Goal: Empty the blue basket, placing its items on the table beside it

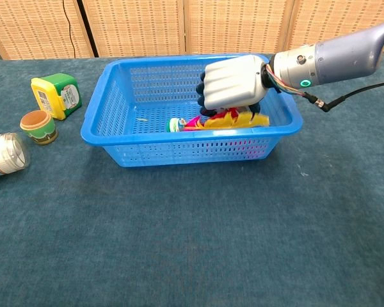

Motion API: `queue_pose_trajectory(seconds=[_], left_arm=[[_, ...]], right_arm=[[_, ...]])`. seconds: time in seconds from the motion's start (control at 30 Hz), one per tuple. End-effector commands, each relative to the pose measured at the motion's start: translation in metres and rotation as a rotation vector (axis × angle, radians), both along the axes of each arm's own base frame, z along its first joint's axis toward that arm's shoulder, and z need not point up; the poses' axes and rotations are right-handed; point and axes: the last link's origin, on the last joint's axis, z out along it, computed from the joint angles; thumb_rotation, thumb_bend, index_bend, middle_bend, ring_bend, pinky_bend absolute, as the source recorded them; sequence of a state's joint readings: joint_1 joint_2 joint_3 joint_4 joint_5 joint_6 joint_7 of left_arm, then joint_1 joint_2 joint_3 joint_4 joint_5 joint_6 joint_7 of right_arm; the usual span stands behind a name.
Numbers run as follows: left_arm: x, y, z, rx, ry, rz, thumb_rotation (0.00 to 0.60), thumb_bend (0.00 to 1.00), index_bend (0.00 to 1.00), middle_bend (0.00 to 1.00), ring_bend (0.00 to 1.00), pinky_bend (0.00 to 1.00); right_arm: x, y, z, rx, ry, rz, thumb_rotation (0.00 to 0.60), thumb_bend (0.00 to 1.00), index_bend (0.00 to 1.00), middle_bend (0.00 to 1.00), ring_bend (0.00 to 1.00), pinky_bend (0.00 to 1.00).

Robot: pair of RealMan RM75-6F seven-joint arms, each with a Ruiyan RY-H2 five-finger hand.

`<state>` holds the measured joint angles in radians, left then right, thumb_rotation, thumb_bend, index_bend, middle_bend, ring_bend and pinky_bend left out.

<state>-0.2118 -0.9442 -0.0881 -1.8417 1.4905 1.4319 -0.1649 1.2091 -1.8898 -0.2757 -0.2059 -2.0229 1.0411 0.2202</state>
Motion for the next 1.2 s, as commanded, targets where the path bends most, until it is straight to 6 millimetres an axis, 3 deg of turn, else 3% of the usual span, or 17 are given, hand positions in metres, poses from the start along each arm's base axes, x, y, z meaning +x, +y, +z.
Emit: queue_pose_trajectory(seconds=[0.03,0.3,0.47,0.63,0.7,0.8,0.97,1.03,1.2], left_arm=[[0.001,-0.001,0.0,-0.004,-0.002,-0.005,0.6,0.13,0.0,0.0,0.0,0.0],[0.002,-0.004,-0.001,-0.025,-0.008,-0.024,0.6,0.13,0.0,0.0,0.0,0.0],[0.001,-0.004,-0.001,-0.039,-0.013,-0.029,0.6,0.13,0.0,0.0,0.0,0.0],[0.002,-0.006,-0.001,-0.056,-0.017,-0.043,0.6,0.13,0.0,0.0,0.0,0.0],[0.003,-0.008,-0.002,-0.06,-0.019,-0.05,0.6,0.13,0.0,0.0,0.0,0.0],[0.004,-0.01,-0.002,-0.062,-0.02,-0.059,0.6,0.13,0.0,0.0,0.0,0.0],[0.006,-0.013,-0.003,-0.062,-0.02,-0.068,0.6,0.13,0.0,0.0,0.0,0.0],[0.008,-0.014,-0.005,-0.065,-0.017,-0.073,0.6,0.13,0.0,0.0,0.0,0.0],[0.01,-0.015,-0.006,-0.062,-0.014,-0.075,0.6,0.13,0.0,0.0,0.0,0.0]], right_arm=[[0.007,0.001,0.01,-0.002,-0.072,0.028,0.6,0.07,0.6,0.42,0.32,0.42],[0.03,0.004,0.044,-0.006,-0.212,0.149,0.6,0.07,0.6,0.42,0.32,0.42],[0.026,-0.003,0.092,-0.086,-0.299,0.154,0.6,0.07,0.6,0.42,0.32,0.42],[-0.008,-0.007,0.149,-0.21,-0.323,0.085,0.6,0.07,0.6,0.42,0.32,0.42],[-0.036,-0.005,0.173,-0.266,-0.321,0.005,0.6,0.07,0.6,0.42,0.32,0.42],[-0.07,0.006,0.193,-0.305,-0.313,-0.098,0.6,0.08,0.6,0.42,0.32,0.43],[-0.124,0.02,0.2,-0.33,-0.299,-0.283,0.6,0.08,0.6,0.43,0.32,0.44],[-0.152,0.028,0.184,-0.308,-0.262,-0.379,0.6,0.08,0.6,0.43,0.32,0.44],[-0.162,0.032,0.147,-0.252,-0.265,-0.414,0.6,0.08,0.6,0.43,0.32,0.44]])
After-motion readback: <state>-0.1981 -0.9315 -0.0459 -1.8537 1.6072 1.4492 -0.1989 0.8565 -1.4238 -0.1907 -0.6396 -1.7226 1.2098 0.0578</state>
